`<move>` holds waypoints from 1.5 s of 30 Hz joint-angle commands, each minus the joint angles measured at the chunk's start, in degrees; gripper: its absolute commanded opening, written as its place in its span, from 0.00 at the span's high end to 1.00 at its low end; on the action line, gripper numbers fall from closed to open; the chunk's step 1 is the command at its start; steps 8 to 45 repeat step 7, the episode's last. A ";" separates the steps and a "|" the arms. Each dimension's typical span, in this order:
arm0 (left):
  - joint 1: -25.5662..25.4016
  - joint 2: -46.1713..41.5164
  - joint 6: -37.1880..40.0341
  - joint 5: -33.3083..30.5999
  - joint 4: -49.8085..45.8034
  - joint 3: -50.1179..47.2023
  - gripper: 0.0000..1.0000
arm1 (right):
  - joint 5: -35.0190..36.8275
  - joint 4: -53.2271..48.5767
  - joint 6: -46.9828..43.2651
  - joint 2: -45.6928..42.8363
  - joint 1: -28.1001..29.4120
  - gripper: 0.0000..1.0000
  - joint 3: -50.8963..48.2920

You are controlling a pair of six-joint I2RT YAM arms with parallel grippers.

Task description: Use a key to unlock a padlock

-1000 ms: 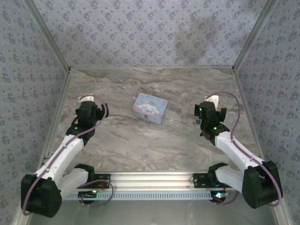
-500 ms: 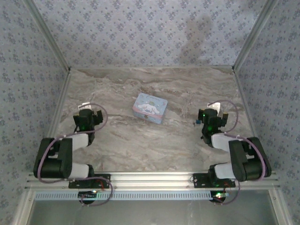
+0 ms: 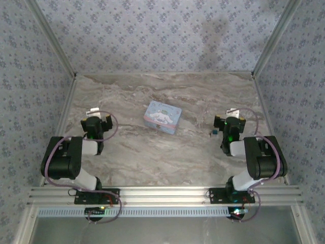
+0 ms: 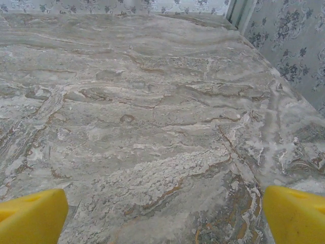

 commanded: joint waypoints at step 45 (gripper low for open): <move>-0.55 -0.10 1.59 0.58 2.64 0.47 0.02 | -6.34 -1.59 -0.37 -0.33 -2.36 0.00 1.68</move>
